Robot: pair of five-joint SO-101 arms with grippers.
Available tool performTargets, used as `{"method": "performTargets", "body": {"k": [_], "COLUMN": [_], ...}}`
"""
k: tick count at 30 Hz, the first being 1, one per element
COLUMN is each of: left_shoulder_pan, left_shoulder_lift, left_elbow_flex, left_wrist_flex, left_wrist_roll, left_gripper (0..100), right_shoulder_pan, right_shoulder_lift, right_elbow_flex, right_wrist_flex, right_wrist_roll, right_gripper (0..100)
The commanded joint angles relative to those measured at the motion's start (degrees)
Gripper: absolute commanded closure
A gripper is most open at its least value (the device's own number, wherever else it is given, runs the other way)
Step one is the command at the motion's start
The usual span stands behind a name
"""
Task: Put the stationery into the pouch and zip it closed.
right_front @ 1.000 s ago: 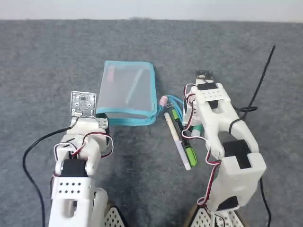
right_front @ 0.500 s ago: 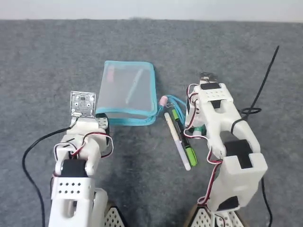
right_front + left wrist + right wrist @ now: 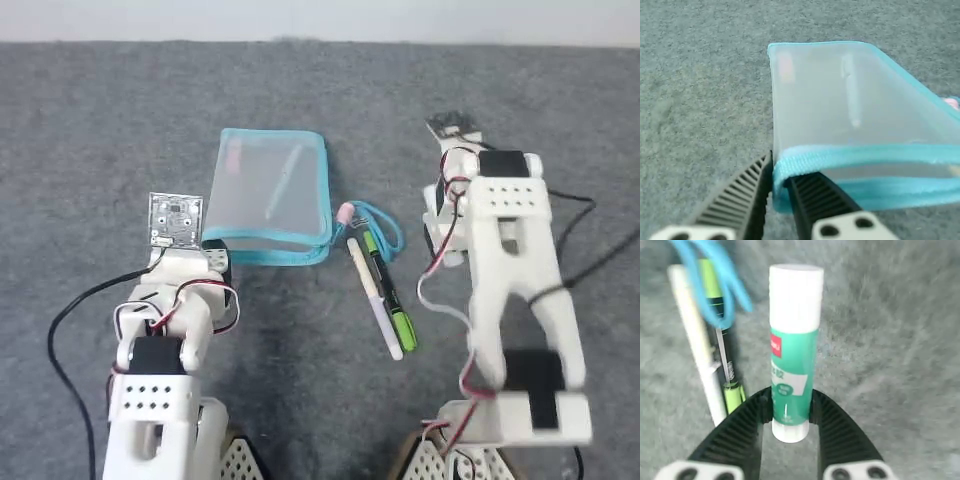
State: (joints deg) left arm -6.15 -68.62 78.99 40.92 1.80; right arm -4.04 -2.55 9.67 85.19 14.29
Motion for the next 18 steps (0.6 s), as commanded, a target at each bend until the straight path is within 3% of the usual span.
{"method": "performTargets", "body": {"k": [1, 12, 18], "left_shoulder_pan": [-0.26, -0.26, -0.26], "left_shoulder_lift": [-1.32, -1.32, -1.32], "left_elbow_flex": [-2.42, -2.42, -2.42], "left_wrist_flex": [-2.11, -2.20, -2.20], "left_wrist_roll": [0.88, 0.88, 0.79], "left_gripper": [99, 99, 99], "right_shoulder_pan": [-2.95, -26.42, -31.25], "right_shoulder_lift": [-12.79, -15.08, -6.46], "right_elbow_flex": [-3.16, -3.43, -6.24], "right_wrist_flex": [6.02, 10.77, 10.59], "right_wrist_roll": [6.51, 8.44, 6.42], "right_gripper": [99.2, 99.2, 99.2]}}
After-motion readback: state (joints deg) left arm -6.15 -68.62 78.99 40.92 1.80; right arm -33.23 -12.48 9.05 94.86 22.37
